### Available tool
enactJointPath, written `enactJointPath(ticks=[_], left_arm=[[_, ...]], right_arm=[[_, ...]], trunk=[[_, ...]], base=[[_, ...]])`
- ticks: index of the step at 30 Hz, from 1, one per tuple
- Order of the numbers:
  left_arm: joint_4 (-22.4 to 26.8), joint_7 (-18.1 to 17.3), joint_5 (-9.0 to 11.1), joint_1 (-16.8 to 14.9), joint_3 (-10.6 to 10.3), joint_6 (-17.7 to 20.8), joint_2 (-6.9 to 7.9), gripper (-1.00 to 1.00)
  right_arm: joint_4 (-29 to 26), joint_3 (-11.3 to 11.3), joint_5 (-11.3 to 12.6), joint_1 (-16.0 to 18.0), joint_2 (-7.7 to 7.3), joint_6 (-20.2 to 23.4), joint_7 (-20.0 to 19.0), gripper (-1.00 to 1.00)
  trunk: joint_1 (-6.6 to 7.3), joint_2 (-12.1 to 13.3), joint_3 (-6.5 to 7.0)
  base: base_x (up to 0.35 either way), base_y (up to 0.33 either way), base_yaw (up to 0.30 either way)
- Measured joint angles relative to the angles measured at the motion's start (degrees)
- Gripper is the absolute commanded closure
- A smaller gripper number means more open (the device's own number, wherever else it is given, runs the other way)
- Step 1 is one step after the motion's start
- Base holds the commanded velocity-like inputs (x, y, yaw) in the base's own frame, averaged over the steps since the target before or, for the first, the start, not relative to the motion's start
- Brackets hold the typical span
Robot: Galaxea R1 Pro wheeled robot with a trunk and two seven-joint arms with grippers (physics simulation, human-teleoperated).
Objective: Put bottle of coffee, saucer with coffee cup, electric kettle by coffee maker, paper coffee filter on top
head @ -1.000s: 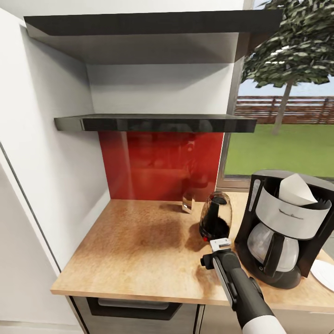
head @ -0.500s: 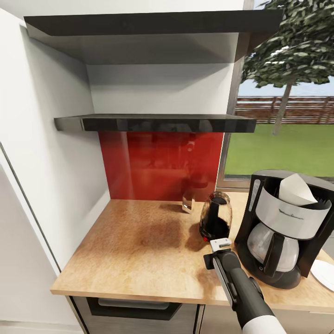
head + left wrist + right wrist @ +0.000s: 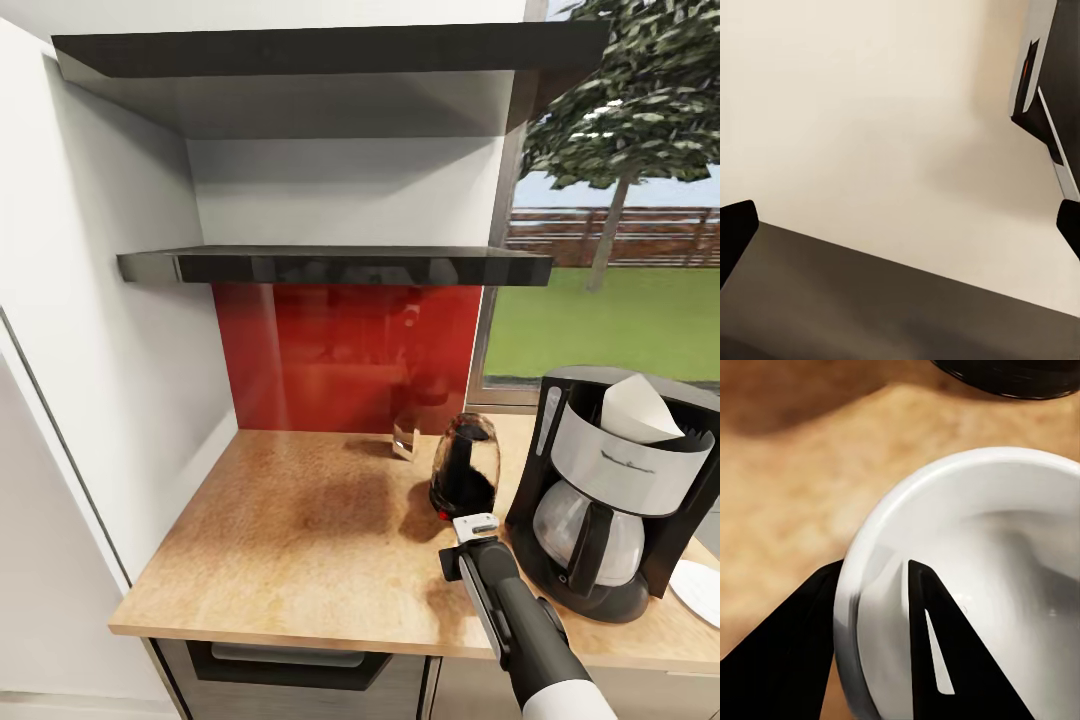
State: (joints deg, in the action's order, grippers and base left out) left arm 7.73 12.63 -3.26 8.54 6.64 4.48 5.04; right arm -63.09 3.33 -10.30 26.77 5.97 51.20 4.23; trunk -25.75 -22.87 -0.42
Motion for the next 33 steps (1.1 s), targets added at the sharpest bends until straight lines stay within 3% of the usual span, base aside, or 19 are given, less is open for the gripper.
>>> enactJointPath(ticks=[16, 28, 31, 33], left_arm=[[-0.1, -0.1, 0.0, 0.0, 0.1, 0.0, 0.14, -1.00], [0.0, -0.1, 0.0, 0.0, 0.0, -0.7, 0.42, -1.00], [0.0, -0.1, 0.1, 0.0, 0.1, -0.7, 0.49, -1.00], [0.0, -0.1, 0.1, 0.0, 0.1, -0.8, 0.50, -1.00]], right_arm=[[-0.5, 0.1, 1.1, 0.0, 0.14, -0.1, 0.2, 1.00], [-8.4, 0.7, 1.2, 0.0, 0.60, -0.1, 0.2, 1.00], [-11.4, 1.8, 1.3, 0.0, 0.70, 0.0, 0.2, 1.00], [-12.7, 4.2, 1.5, 0.0, 0.73, 0.1, 0.1, 1.00]], trunk=[[0.00, 0.0, 0.00], [0.00, 0.0, 0.00], [0.00, 0.0, 0.00], [0.00, 0.0, 0.00]], base=[[0.000, 0.000, 0.000], [0.000, 0.000, 0.000], [0.000, 0.000, 0.000], [0.000, 0.000, 0.000]])
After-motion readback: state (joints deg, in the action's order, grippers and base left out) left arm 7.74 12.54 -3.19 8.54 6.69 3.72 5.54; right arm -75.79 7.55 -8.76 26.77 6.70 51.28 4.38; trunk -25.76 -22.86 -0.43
